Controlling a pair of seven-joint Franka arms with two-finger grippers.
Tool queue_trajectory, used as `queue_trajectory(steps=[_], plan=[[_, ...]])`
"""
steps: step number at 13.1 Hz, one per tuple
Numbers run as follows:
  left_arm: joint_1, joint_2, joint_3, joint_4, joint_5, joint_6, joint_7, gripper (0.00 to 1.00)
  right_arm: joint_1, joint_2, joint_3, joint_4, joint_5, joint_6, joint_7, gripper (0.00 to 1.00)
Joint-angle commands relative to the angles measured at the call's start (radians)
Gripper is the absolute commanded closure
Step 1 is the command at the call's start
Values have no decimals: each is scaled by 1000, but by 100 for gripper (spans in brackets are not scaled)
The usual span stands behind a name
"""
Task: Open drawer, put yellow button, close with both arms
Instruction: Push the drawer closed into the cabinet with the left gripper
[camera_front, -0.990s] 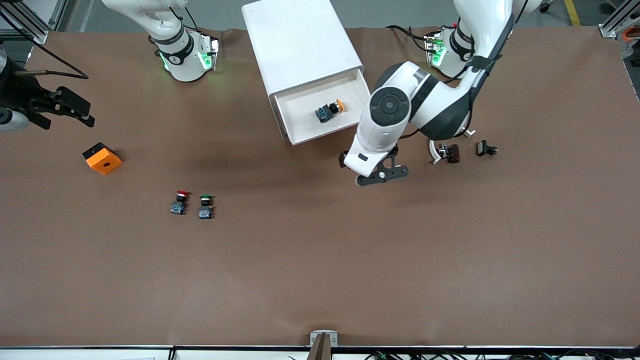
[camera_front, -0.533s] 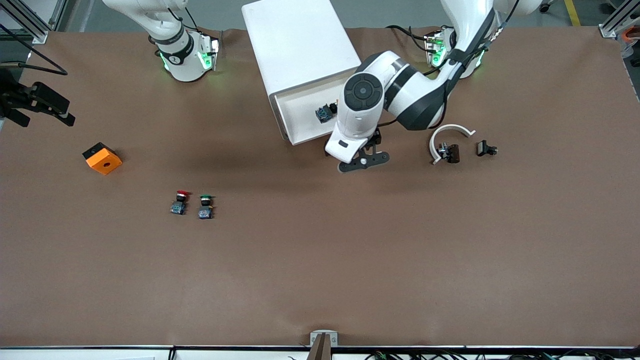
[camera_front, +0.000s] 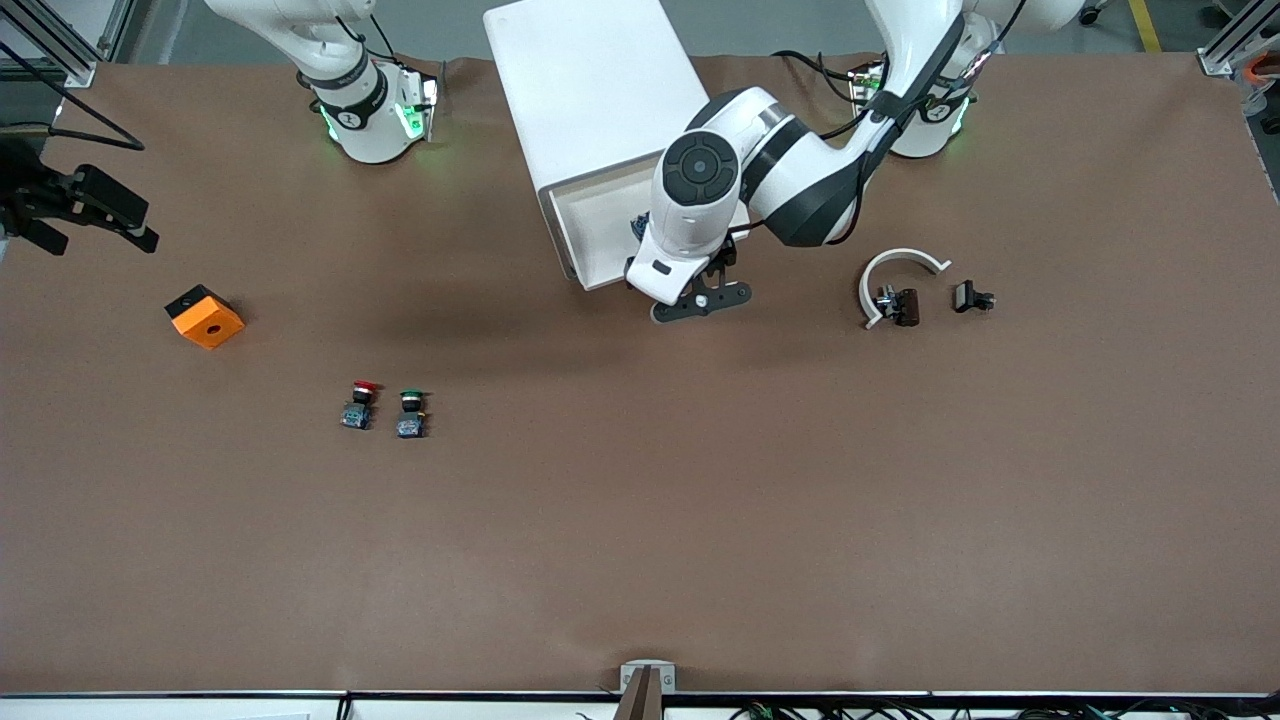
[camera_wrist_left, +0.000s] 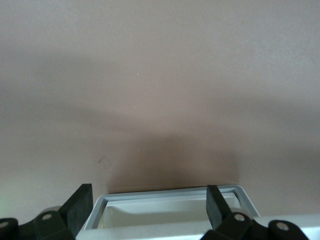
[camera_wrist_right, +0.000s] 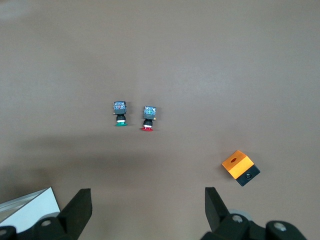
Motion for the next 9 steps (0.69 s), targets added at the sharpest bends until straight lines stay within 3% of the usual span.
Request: queue_trajectory(steps=[1,9], plan=[[-2,-6,-13,-7,-43,10,-11,0,-8,3,10,14,-6,-13,-4,0],[-32,8,-50,-9,-105,8,-13,0,-11,3,6,17,-9,-14,-4,0]])
